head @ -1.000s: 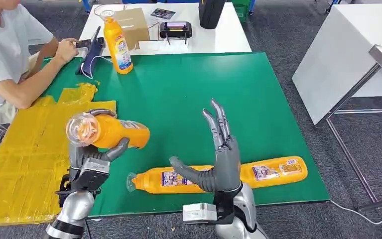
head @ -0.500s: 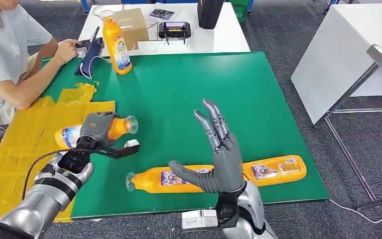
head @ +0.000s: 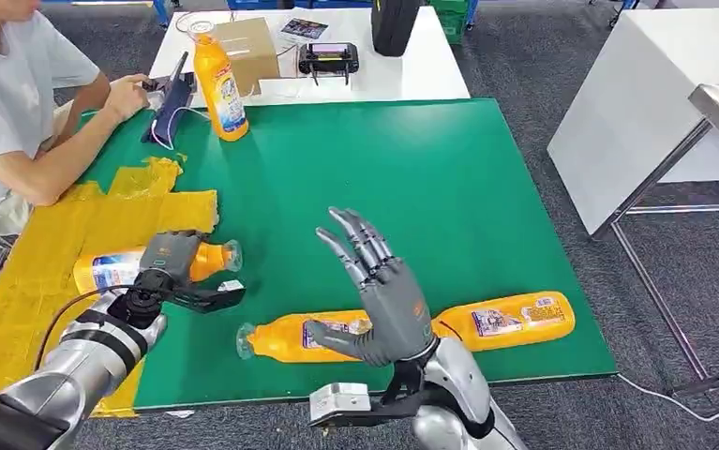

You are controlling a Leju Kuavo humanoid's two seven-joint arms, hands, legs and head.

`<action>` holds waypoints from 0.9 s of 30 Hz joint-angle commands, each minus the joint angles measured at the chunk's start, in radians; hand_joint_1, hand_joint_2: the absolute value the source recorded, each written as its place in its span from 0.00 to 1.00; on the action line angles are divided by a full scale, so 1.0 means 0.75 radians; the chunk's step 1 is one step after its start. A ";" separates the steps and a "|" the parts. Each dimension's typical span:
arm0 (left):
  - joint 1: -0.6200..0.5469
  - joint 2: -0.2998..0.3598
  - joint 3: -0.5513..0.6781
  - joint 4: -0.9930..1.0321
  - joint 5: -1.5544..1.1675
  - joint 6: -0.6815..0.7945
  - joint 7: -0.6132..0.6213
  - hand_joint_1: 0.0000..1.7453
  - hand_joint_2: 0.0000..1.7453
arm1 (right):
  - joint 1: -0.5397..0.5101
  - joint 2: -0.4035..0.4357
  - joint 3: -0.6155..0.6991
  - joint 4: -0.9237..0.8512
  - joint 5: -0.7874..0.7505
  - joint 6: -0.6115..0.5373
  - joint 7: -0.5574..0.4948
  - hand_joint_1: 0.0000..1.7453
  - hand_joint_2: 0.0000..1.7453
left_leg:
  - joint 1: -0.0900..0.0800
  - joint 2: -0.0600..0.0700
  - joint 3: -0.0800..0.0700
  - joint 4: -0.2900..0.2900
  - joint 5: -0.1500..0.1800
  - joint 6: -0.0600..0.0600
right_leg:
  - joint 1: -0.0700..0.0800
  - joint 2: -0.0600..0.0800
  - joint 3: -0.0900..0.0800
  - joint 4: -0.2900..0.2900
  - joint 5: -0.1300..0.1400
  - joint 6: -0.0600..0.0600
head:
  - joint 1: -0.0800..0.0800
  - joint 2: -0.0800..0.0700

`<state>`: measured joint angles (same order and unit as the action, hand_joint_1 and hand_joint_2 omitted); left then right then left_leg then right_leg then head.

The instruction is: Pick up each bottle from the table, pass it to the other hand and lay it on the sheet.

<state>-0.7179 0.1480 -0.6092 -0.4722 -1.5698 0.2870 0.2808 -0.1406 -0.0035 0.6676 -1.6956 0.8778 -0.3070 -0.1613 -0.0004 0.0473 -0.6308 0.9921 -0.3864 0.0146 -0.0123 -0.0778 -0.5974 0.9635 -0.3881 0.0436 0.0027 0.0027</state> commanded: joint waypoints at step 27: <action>0.308 -0.117 0.491 -0.522 0.380 0.532 -0.433 0.00 1.00 | -0.097 -0.114 0.204 0.496 0.229 0.148 0.265 0.00 1.00 | 0.000 -0.005 0.000 0.000 -0.001 0.000 | -0.001 0.006 0.001 -0.001 -0.002 -0.001 | 0.001 0.000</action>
<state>-0.5357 0.0958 -0.3652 -0.7212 -1.2928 0.6966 -0.0355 -0.1989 -0.0854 0.8133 -1.4283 1.0472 -0.1911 0.0294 -0.0011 0.0448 -0.6337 0.9925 -0.3863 0.0152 -0.0128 -0.0783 -0.5991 0.9636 -0.3885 0.0441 0.0030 0.0027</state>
